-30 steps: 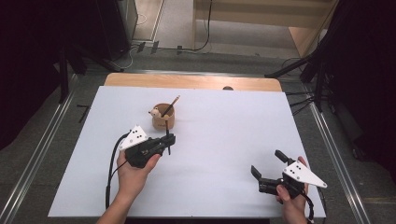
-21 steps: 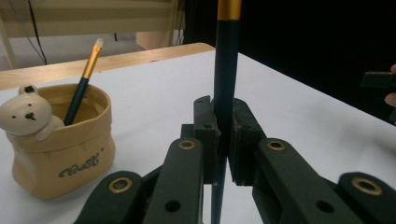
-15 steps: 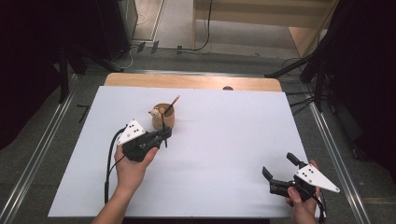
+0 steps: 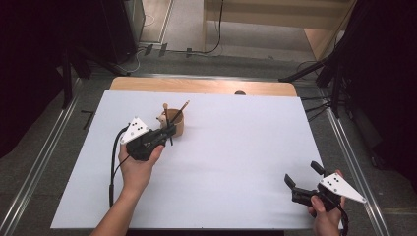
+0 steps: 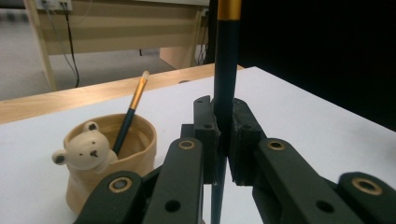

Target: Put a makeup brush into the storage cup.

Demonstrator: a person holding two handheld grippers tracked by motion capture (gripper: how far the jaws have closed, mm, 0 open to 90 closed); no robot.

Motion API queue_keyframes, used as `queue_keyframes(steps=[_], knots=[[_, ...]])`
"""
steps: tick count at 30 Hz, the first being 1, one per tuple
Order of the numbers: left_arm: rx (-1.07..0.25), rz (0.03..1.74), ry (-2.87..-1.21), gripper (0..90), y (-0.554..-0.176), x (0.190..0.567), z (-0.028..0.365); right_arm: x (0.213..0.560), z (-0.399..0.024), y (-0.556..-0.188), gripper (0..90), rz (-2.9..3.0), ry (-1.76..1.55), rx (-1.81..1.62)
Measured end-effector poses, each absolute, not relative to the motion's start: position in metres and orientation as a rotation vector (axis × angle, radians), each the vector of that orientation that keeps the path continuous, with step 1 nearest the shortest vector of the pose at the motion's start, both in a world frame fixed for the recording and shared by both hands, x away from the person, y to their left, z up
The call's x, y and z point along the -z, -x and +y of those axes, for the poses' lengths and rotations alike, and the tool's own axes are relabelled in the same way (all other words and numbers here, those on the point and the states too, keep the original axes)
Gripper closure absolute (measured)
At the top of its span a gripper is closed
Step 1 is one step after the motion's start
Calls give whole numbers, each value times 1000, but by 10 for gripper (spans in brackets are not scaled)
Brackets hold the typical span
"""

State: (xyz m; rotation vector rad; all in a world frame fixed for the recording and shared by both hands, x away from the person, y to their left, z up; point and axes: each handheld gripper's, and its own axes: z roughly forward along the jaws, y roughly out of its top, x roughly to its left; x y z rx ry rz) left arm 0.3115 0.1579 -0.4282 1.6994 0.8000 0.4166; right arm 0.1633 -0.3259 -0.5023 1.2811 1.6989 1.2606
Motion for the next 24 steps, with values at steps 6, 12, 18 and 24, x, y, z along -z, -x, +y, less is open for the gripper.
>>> queue_keyframes(steps=[6, 12, 18, 24], knots=[[-426, 814, -1687, 842, -319, 428, 160, 502, -327, -163, 0, 1692, -1280, -1279], [-458, 828, -1676, 842, -328, 427, 160, 499, -325, -161, 0, 1688, -1248, -1294], [-467, 835, -1667, 843, -335, 427, 156, 500, -323, -163, 0, 1696, -1245, -1298], [-496, 835, -1657, 843, -341, 428, 151, 501, -320, -164, 0, 1708, -1236, -1294]])
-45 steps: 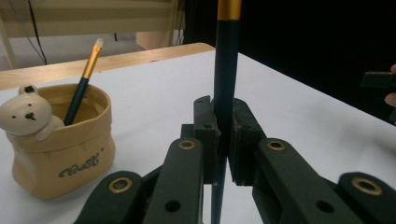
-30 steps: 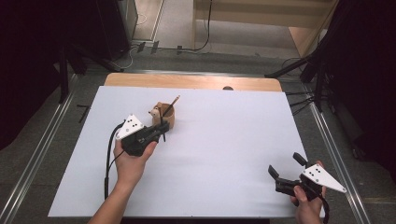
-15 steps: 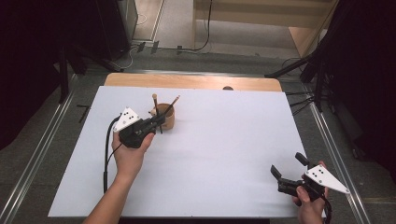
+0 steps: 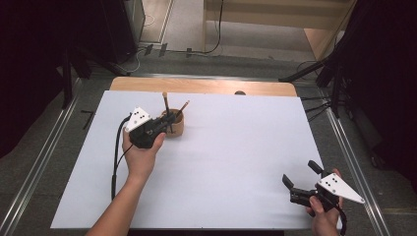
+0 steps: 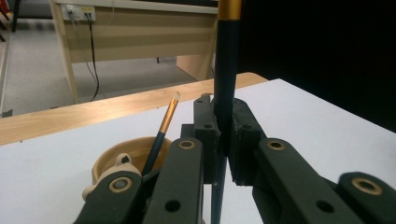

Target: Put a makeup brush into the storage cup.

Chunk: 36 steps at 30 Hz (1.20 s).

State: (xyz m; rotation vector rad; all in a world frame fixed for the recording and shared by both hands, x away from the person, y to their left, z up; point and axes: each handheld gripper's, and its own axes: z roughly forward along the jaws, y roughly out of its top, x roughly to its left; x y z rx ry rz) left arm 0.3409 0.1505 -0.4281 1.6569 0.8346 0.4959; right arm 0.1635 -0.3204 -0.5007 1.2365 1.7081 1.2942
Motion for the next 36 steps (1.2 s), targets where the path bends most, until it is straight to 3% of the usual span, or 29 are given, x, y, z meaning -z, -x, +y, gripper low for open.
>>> queue_keyframes(steps=[36], knots=[[-674, 940, -1643, 841, -382, 459, 119, 503, -322, -164, 0, 1712, -1256, -1320]])
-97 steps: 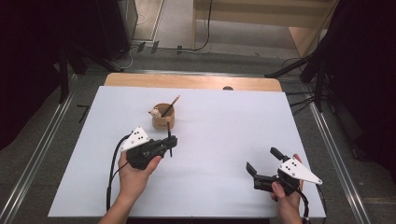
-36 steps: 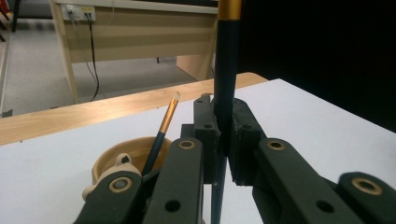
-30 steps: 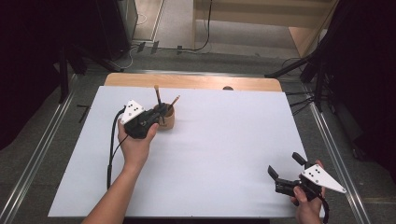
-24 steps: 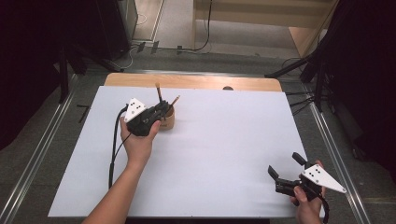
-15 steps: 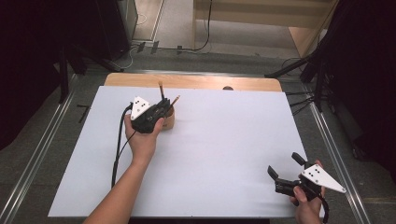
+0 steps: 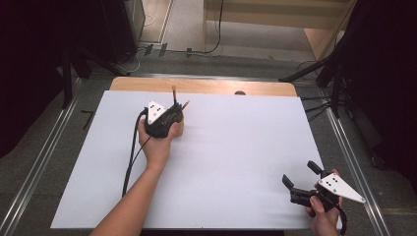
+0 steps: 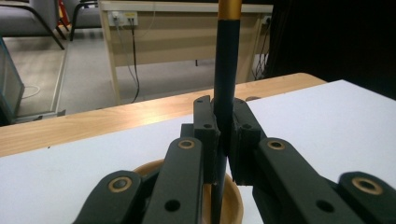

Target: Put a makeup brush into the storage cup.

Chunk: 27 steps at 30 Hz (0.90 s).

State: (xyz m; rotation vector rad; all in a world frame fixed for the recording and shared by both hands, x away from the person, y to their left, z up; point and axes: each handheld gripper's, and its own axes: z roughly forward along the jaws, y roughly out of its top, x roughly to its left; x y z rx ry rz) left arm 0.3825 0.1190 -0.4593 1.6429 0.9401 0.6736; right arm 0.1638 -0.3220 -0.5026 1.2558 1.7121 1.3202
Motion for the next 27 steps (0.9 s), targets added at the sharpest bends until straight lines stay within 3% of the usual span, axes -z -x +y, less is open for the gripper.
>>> queue_keyframes(steps=[27], knots=[[-674, 991, -1726, 818, -383, 477, 106, 505, -321, -165, 0, 1725, -1259, -1310]])
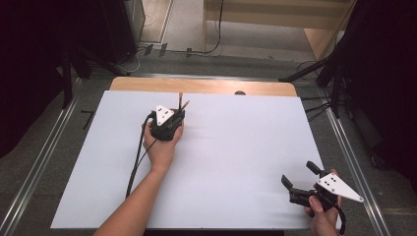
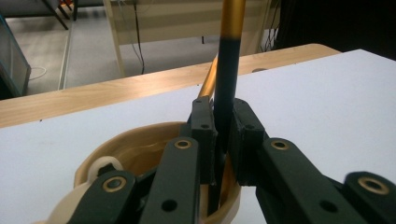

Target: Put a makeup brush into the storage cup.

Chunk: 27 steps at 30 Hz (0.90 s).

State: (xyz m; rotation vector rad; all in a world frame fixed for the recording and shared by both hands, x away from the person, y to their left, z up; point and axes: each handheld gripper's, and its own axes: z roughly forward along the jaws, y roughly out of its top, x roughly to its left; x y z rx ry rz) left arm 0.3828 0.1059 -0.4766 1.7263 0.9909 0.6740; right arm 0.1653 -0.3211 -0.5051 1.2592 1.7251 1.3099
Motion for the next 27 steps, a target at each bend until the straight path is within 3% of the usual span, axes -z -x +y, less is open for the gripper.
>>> queue_keyframes(steps=[10, 27], knots=[[-654, 996, -1711, 778, -382, 476, 106, 505, -321, -165, 0, 1728, -1261, -1313], [-628, 957, -1692, 611, -365, 462, 117, 505, -321, -165, 0, 1727, -1258, -1314]])
